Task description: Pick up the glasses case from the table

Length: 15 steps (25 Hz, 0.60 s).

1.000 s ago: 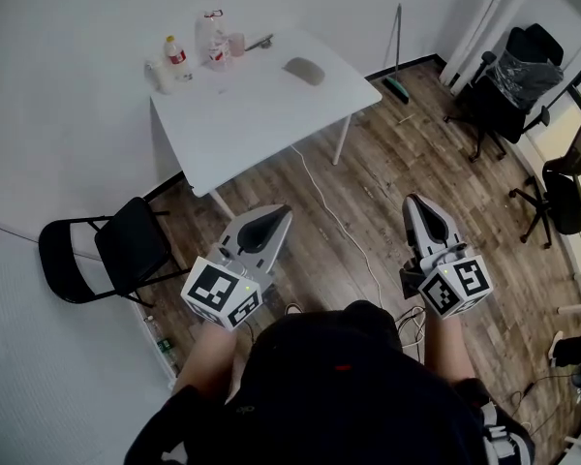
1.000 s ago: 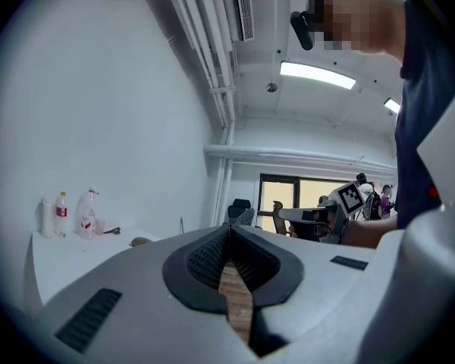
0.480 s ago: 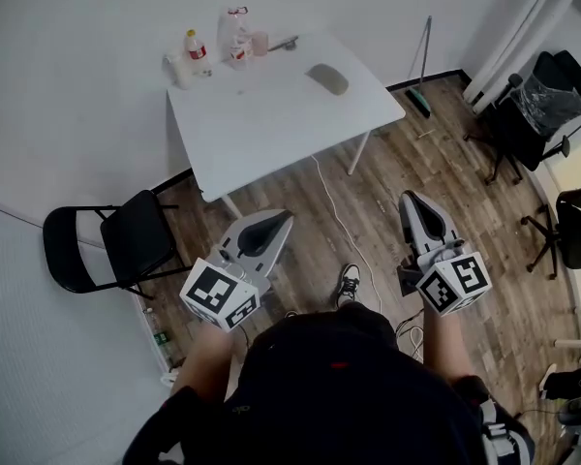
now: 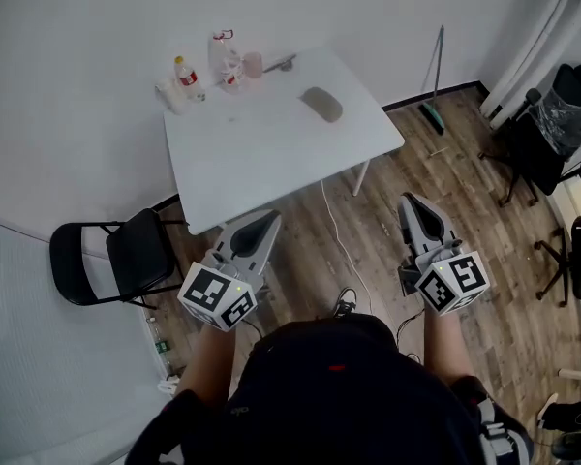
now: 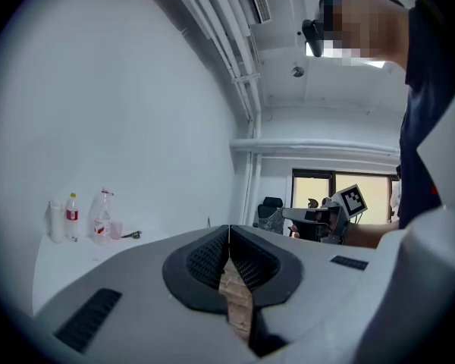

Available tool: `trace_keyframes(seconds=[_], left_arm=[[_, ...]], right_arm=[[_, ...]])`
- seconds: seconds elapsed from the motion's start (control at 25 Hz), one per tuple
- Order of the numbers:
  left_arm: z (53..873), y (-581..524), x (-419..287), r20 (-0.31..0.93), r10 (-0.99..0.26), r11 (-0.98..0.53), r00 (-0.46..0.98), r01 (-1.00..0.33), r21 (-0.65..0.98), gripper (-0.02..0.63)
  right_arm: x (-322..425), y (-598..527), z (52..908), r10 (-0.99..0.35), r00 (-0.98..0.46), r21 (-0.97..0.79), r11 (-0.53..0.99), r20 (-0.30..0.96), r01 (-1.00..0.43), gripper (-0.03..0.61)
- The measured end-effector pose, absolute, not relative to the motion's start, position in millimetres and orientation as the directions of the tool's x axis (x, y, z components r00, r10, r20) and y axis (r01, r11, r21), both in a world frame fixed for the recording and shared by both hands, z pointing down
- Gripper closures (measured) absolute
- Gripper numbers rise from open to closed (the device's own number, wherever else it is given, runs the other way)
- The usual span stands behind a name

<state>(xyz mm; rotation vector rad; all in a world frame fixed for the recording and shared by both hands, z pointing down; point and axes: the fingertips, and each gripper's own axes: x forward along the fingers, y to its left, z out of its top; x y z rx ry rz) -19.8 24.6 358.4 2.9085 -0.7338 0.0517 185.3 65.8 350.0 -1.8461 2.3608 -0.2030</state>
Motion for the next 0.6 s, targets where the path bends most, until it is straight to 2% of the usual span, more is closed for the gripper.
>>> trace_keyframes(seconds=[0.32,0.6], left_arm=[[361.6,-5.7,44.5,0.103,-0.549,-0.821,0.83,-0.558,0.119,0.591],[361.6,-38.5,64.6,0.134,-0.582,-0.797,0.802,-0.595,0.101,0.591]], right_arm=[[256.5,27.5,366.0,-0.95,-0.312,-0.215,0.307,-0.009,-0.927,0.558],[290.4,1.0,377.2,-0.955,-0.294,-0.216,0.294,-0.035,-0.931,0.558]])
